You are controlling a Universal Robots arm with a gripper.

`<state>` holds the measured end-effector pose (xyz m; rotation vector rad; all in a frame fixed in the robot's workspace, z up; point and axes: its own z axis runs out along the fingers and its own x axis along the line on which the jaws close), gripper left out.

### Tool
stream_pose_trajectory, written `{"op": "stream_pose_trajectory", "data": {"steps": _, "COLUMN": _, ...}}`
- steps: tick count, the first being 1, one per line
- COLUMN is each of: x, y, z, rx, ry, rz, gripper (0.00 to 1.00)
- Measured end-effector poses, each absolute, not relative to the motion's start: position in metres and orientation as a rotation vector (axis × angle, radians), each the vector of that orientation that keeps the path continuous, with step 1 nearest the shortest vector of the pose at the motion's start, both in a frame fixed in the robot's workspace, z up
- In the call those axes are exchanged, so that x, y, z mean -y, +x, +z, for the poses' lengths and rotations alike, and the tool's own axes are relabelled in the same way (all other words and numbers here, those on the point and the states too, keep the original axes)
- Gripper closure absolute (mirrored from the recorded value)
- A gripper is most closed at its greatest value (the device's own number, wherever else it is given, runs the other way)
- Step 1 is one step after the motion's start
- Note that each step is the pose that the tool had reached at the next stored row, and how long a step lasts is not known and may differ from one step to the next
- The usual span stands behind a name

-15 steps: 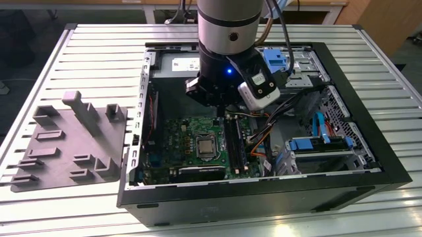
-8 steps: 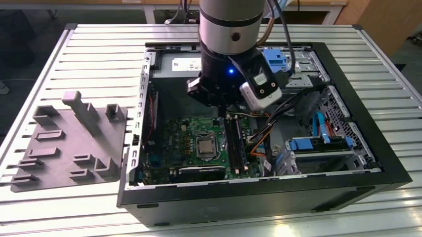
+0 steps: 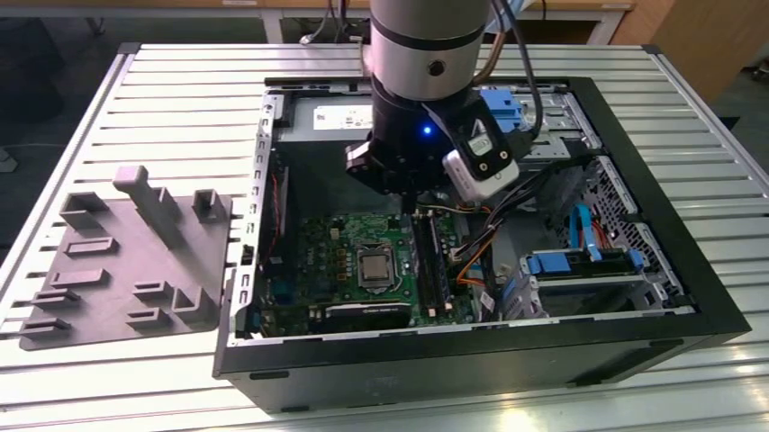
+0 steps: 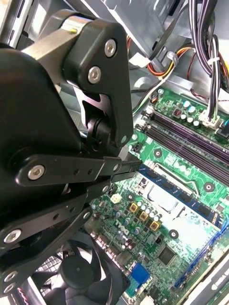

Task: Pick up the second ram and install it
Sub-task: 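Insert the second ram into the second slot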

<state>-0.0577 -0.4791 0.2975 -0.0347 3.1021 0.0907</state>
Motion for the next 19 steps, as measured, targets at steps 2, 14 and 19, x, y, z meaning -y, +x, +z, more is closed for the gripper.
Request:
{"op": "stream_pose_trajectory", "data": {"steps": 2, "x": 0.4791, "y": -0.056, "z": 0.2972, "rx": -3.102, "ry": -0.035, "rz": 0.091, "gripper": 0.88}}
{"op": "stream_pose_trajectory", "data": {"steps": 14, "x": 0.4791, "y": -0.0536, "z": 0.2903, "rx": -3.102, "ry": -0.035, "rz": 0.091, "gripper": 0.88}}
{"op": "stream_pose_trajectory", "data": {"steps": 19, "x": 0.4791, "y": -0.0536, "z": 0.2892, "rx": -3.102, "ry": -0.035, "rz": 0.091, "gripper": 0.88}}
